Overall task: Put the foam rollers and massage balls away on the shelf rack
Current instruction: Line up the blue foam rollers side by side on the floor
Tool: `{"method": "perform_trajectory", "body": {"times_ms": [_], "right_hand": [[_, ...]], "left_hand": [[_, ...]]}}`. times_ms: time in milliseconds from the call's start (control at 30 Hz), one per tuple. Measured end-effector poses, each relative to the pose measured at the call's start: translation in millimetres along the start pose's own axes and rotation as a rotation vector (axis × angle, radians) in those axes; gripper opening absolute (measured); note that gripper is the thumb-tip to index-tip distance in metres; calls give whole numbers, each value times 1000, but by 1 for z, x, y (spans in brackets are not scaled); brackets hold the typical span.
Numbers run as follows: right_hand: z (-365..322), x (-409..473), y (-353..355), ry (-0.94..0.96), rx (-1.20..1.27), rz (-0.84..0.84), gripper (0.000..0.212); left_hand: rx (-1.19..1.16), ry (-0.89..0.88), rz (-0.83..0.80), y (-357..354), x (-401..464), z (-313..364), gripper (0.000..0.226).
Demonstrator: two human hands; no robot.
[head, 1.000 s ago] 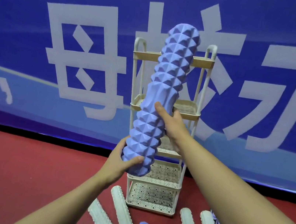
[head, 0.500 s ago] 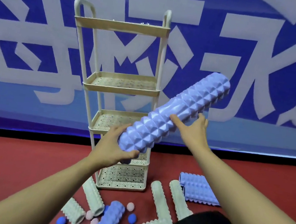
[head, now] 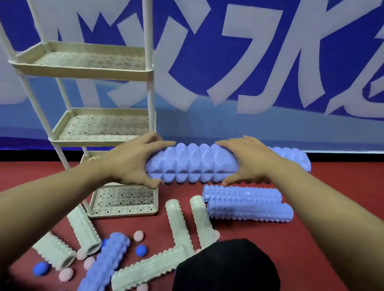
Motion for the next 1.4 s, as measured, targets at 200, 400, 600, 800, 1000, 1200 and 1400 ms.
{"method": "perform_trajectory", "body": {"times_ms": [200, 400, 600, 800, 1000, 1200, 1400], "right_hand": [[39, 7, -57, -61, 61, -59, 88], [104, 18, -145, -123, 48, -110, 96], [193, 15, -264, -339, 94, -240, 84], [260, -6, -362, -440, 80, -351, 101], [295, 0, -432, -426, 109, -458, 88], [309, 15, -481, -368, 102, -457, 95], [304, 27, -504, -361, 113, -440, 95]], "left_hand": [[-15, -86, -51, -65, 40, -5, 102], [-118, -35, -141, -172, 91, -16, 100], [-253, 277, -276, -299, 106, -37, 111], [-165, 245, -563, -422, 113, -48, 76], [-176, -4, -804, -514, 132, -29, 76], [52, -89, -867, -555, 138, -31, 106], [125, -81, -801, -556, 125, -43, 90]]}}
Point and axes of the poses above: each hand's wrist, its own x-axis towards the middle knuckle, its own y-axis out of the back of the hand, z = x × y, the point moved 2 cm from there along x, towards the middle knuckle, and after that the axes turned 1 degree about -x, right-handed, at the moved point
